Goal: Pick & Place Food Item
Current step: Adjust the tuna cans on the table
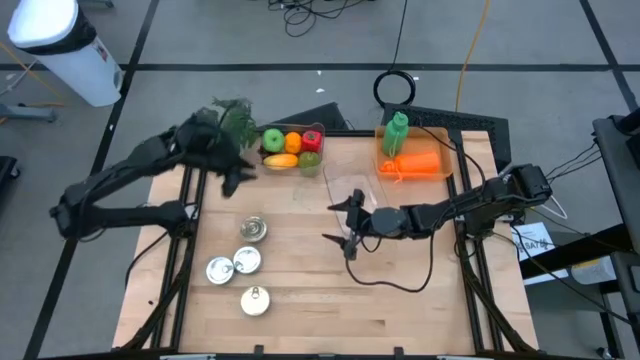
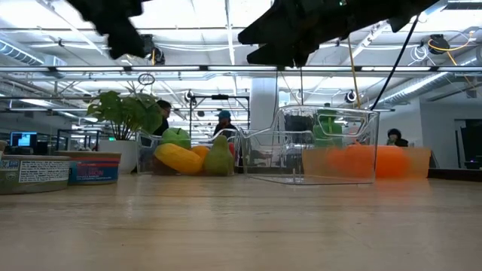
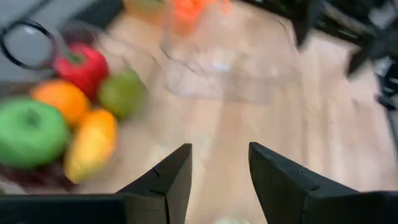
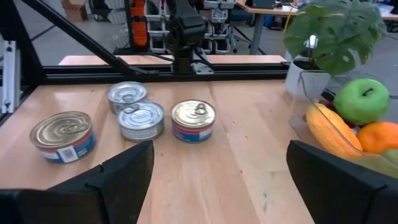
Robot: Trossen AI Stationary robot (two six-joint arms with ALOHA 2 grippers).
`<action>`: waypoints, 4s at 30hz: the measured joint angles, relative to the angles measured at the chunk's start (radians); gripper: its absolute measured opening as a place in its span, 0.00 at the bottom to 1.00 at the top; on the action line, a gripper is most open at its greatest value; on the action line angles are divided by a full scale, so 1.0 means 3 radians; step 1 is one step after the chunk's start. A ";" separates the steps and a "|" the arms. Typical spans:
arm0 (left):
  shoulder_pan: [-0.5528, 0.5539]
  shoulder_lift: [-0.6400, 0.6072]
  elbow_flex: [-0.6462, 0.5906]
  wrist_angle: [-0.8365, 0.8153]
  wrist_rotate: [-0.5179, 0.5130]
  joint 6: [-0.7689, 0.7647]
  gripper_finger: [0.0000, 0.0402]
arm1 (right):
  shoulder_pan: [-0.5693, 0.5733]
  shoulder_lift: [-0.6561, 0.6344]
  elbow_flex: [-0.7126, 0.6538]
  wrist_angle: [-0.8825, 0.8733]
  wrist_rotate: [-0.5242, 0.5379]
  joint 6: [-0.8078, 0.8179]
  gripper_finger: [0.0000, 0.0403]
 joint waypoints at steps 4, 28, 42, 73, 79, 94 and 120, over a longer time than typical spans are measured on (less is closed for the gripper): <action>-0.0255 -0.0612 -0.0544 -0.0126 0.0016 -0.0359 0.42 | 0.0072 0.0000 0.0000 0.0031 -0.0014 0.0015 0.86; -0.2888 -0.1417 -0.2130 0.0431 -0.0813 -0.3188 0.42 | 0.0307 0.0000 0.0001 0.0357 -0.0504 0.0058 0.86; -0.4010 0.0803 -0.0702 0.0306 -0.1165 -0.2897 0.14 | 0.0299 0.0000 0.0001 0.0360 -0.0502 0.0032 0.86; -0.3730 0.2169 -0.0467 0.0679 -0.1912 -0.2902 0.07 | 0.0300 0.0000 0.0001 0.0461 -0.0512 0.0033 0.86; -0.3334 0.2207 -0.0477 0.1412 -0.1864 -0.2113 0.01 | 0.0300 0.0000 0.0001 0.0465 -0.0512 0.0033 0.86; -0.2969 0.1101 -0.0389 -0.0589 -0.2462 -0.3134 0.17 | 0.0300 -0.0001 0.0001 0.0404 -0.0512 0.0034 0.86; -0.2765 0.1699 -0.1212 0.2271 -0.1976 -0.2798 0.47 | 0.0300 0.0000 0.0001 0.0412 -0.0514 0.0071 0.86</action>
